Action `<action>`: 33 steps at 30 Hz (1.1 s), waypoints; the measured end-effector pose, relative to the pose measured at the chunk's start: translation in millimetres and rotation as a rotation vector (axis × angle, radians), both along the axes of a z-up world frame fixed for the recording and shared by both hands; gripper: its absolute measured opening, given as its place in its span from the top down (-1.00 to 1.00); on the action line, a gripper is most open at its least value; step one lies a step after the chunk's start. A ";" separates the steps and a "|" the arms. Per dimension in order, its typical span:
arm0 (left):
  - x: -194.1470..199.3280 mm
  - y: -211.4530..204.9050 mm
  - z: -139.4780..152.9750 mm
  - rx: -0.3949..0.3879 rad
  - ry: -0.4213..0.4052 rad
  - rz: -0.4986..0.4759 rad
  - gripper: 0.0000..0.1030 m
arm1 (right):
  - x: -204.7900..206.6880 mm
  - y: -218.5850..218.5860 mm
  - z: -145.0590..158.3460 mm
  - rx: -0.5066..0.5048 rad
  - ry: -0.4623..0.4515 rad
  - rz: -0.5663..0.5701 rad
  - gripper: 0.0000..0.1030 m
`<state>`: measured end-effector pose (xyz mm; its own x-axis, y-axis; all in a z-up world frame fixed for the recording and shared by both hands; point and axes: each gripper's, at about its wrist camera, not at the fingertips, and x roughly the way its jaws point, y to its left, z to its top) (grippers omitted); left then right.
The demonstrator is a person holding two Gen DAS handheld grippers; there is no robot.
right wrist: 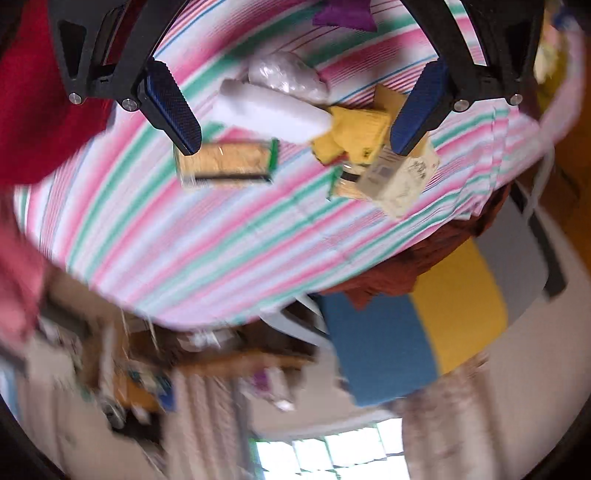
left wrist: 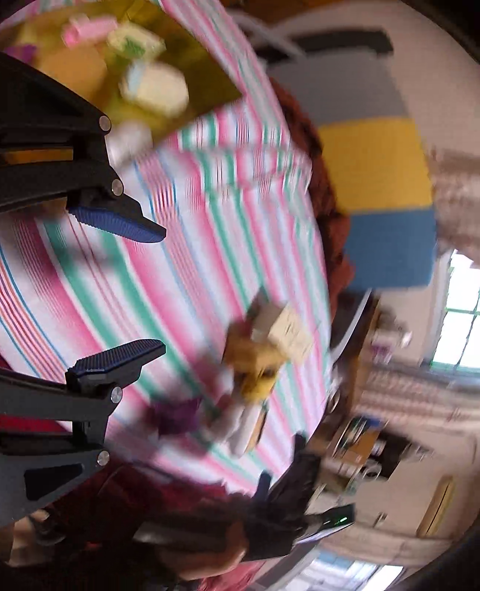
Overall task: Organize objects
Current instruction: 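Move both grippers back to the pile and grasp a purple packet with the left gripper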
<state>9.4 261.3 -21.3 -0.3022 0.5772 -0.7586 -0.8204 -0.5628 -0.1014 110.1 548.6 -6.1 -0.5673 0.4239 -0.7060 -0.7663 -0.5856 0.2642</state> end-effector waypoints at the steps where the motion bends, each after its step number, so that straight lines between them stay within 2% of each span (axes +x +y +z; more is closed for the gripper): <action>1: 2.1 12.7 -4.7 -0.008 -0.009 -0.030 -0.07 | 3.3 3.9 -0.2 -0.020 0.024 -0.012 -0.99; 7: 14.3 75.6 -21.6 0.015 -0.108 -0.200 -0.06 | 14.4 15.6 -2.3 -0.098 0.112 -0.025 -0.99; 12: 35.4 120.0 -39.9 -0.033 -0.129 -0.314 -0.05 | 28.4 20.0 -1.1 -0.139 0.230 -0.065 -0.99; 18: 43.1 154.9 -64.9 -0.084 -0.169 -0.326 -0.04 | 38.0 30.2 -9.9 -0.222 0.273 -0.118 -0.99; 19: 42.9 157.5 -70.3 -0.096 -0.172 -0.321 0.03 | 36.6 30.7 -10.5 -0.226 0.270 -0.114 -0.99; 21: 42.2 156.0 -76.7 -0.099 -0.168 -0.313 0.22 | 31.5 30.8 -12.8 -0.234 0.255 -0.100 -0.99; 29: 31.4 107.0 -76.8 -0.080 -0.087 -0.267 0.27 | 25.1 36.1 -25.0 -0.296 0.214 -0.092 -0.99; 33: 24.1 74.4 -74.2 -0.088 -0.073 -0.204 0.27 | 23.5 35.3 -26.6 -0.294 0.190 -0.100 -0.99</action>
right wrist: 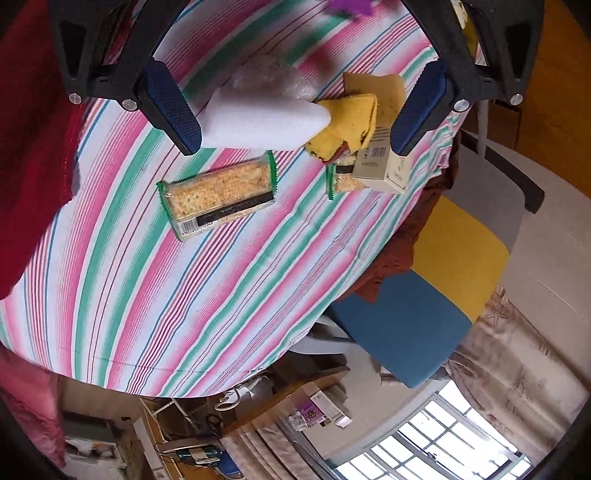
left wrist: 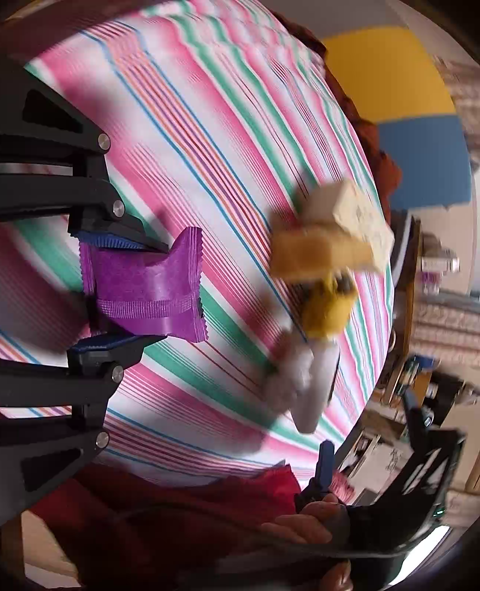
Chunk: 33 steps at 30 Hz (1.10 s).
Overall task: Organize objects
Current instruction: 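Move both grippers back to the pile and grasp a purple packet with the left gripper, then hold the purple packet with the left gripper while the right gripper grasps bubble wrap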
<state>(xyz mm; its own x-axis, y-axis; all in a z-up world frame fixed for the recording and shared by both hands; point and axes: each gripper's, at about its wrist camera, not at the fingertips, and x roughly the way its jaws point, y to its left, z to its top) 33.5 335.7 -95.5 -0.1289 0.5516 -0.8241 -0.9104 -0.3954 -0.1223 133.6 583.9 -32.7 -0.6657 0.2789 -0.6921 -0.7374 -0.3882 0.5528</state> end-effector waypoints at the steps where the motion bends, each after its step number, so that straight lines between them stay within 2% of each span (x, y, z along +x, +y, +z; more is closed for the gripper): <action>1: -3.7 -11.8 0.0 0.004 -0.009 0.027 0.27 | 0.3 0.5 -1.1 -0.008 0.002 0.000 -0.99; 5: -14.1 -27.5 -4.8 0.042 -0.039 0.063 0.27 | 0.6 1.8 -3.7 -0.024 -0.011 -0.010 -0.99; 9: -10.6 -26.9 -6.8 0.048 -0.014 0.064 0.27 | -4.9 2.5 -5.3 -0.008 -0.069 -0.014 -0.99; 13: -11.0 -28.2 -8.9 0.078 -0.025 0.066 0.27 | -6.5 4.6 -5.6 0.005 -0.103 -0.025 -0.99; 18: -7.0 -29.7 -9.3 0.085 0.003 0.062 0.29 | -14.8 4.1 -9.3 0.013 -0.161 -0.009 -1.00; 26: -6.8 -40.8 -5.9 0.079 -0.019 0.073 0.30 | -28.9 3.0 -21.8 0.008 -0.278 0.019 -1.00; 33: -7.5 -44.2 -6.0 0.075 -0.019 0.075 0.30 | -11.5 -13.5 -13.0 0.013 -0.247 -0.023 -1.00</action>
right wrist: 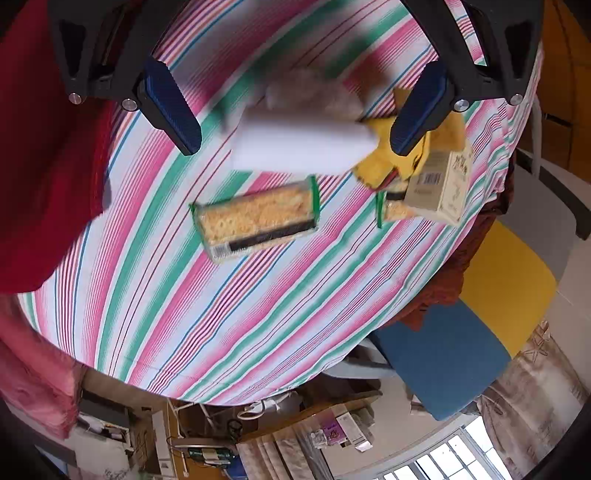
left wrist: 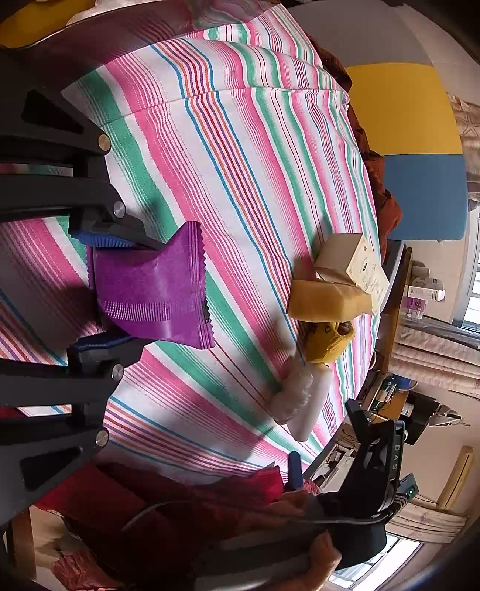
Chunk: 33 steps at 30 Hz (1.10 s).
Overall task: Organize objects
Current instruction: 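Hold the purple packet with the left gripper while the right gripper grasps bubble wrap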
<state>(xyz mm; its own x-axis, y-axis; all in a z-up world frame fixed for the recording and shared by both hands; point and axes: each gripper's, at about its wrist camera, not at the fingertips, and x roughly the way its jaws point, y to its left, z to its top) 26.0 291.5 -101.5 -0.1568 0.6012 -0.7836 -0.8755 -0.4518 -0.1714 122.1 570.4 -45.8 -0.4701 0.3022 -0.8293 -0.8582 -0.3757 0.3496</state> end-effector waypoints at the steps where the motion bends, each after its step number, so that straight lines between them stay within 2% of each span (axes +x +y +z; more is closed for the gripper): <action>1: -0.5 -0.4 -0.3 0.001 -0.002 0.001 0.30 | -0.4 -2.7 -2.4 -0.020 -0.004 0.011 -1.00; 5: -1.2 -2.1 -0.4 0.004 -0.006 0.001 0.30 | -15.8 -16.1 -8.5 -0.036 -0.047 0.089 -1.00; 11: -1.8 -3.7 -0.2 0.009 -0.014 0.002 0.30 | -41.4 -24.0 -24.3 0.012 -0.175 0.180 -0.92; 12: -1.8 -3.8 -0.1 0.009 -0.015 0.002 0.30 | -44.1 -23.7 -26.2 0.026 -0.199 0.186 -0.81; 13: -1.9 -4.0 -0.1 0.009 -0.016 0.003 0.30 | -46.7 -23.1 -28.3 0.029 -0.207 0.199 -0.51; 14: -2.2 -4.3 -0.2 0.011 -0.018 0.003 0.30 | -48.9 -22.4 -31.9 0.021 -0.224 0.207 -0.35; 17: -2.7 -5.6 0.0 0.013 -0.024 0.006 0.30 | -54.4 -21.6 -45.6 -0.028 -0.273 0.224 -0.31; 19: -2.2 -5.2 0.0 0.010 -0.018 0.004 0.30 | -55.1 -23.9 -41.8 -0.006 -0.259 0.237 -0.04; 20: -1.8 -5.0 0.1 0.007 -0.013 0.003 0.30 | -56.6 -26.5 -42.1 -0.005 -0.263 0.252 -0.01; 21: -1.5 -4.7 0.0 0.005 -0.010 0.002 0.30 | -59.0 -29.8 -43.0 -0.006 -0.268 0.271 0.18; 22: -1.3 -4.8 -0.1 0.005 -0.008 0.002 0.30 | -60.3 -32.4 -42.6 -0.003 -0.269 0.283 0.23; 25: -1.1 -4.4 -0.8 0.000 -0.004 0.003 0.30 | -63.3 -40.6 -39.6 0.010 -0.260 0.328 0.23; 26: -1.0 -4.3 -0.9 -0.001 -0.003 0.003 0.30 | -66.2 -43.5 -43.0 -0.022 -0.255 0.365 0.22; 29: -0.6 -4.8 -1.8 -0.004 0.000 0.004 0.30 | -68.2 -49.8 -43.8 -0.037 -0.246 0.400 -0.13; 30: -0.4 -5.1 -2.0 -0.004 0.000 0.004 0.30 | -67.0 -49.2 -44.0 -0.051 -0.230 0.398 -0.33; 33: -0.3 -5.4 -1.9 -0.008 0.002 0.003 0.31 | -65.5 -47.2 -43.1 -0.046 -0.241 0.386 -0.34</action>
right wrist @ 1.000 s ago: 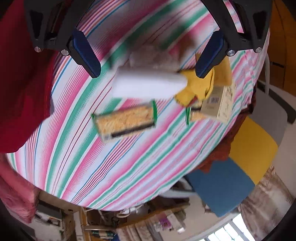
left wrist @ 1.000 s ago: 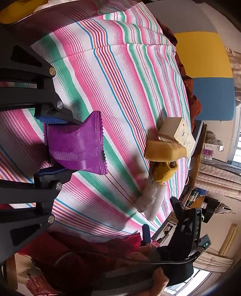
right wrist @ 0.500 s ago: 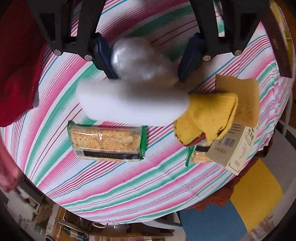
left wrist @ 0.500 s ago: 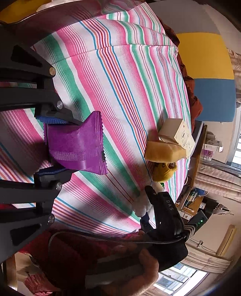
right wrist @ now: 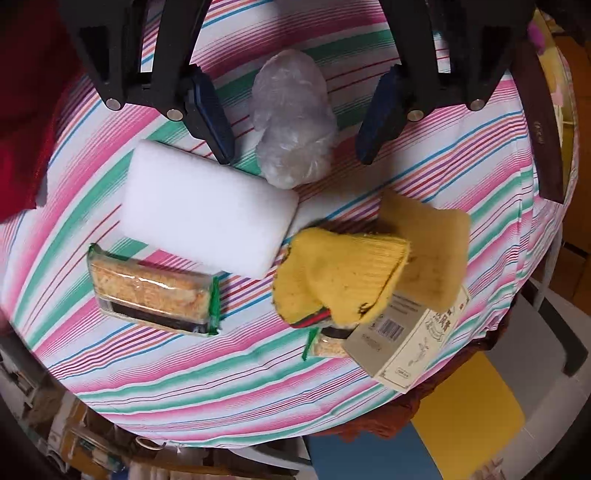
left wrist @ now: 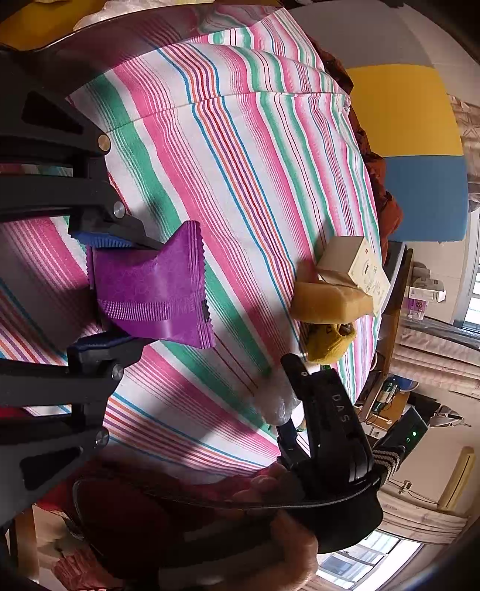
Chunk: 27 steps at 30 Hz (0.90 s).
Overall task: Organize objects
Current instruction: 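Hold the purple packet with the left gripper while the right gripper grasps bubble wrap, then carry the purple packet and bubble wrap into the gold tray and open both grippers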
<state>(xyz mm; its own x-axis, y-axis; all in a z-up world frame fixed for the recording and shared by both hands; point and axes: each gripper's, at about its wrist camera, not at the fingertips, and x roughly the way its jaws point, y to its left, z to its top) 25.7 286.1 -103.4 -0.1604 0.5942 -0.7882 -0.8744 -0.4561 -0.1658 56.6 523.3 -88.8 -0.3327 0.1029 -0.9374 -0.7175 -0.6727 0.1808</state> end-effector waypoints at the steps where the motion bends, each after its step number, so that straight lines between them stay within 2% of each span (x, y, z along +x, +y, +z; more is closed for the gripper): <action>1: 0.0 -0.1 0.2 -0.003 0.001 -0.001 0.31 | 0.3 -0.8 -0.2 0.003 -0.006 0.003 -0.31; 2: 0.0 -0.6 1.2 -0.006 0.000 0.001 0.32 | -4.4 -6.8 -1.9 0.009 -0.015 0.014 -0.27; 4: 0.3 -2.2 5.3 -0.008 -0.001 0.011 0.32 | -7.4 -7.1 -2.3 0.027 -0.036 0.046 0.27; 6: 2.0 -5.7 11.3 0.001 0.009 0.014 0.33 | -8.2 -15.1 -1.0 0.037 -0.037 0.068 0.29; 9: 5.4 -14.4 26.6 0.032 0.028 0.025 0.33 | -7.4 -28.1 7.3 0.048 0.010 0.109 0.29; 12: 3.5 -28.8 47.6 0.077 0.048 0.071 0.32 | -7.5 -42.0 20.9 0.030 0.114 0.164 0.29; 20: -14.1 -87.9 100.1 0.159 0.127 0.286 0.32 | -20.2 -92.6 44.1 0.054 0.242 0.321 0.29; 27: -31.7 -143.7 112.0 0.165 0.152 0.456 0.32 | -32.7 -153.4 66.0 0.073 0.307 0.476 0.29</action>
<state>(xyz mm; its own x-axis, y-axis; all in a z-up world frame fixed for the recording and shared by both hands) -6.0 142.4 8.5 -0.5382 0.5519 -0.6370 -0.6124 -0.7753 -0.1543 23.9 369.9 -22.8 -0.6144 -0.0647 -0.7863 -0.2537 -0.9275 0.2745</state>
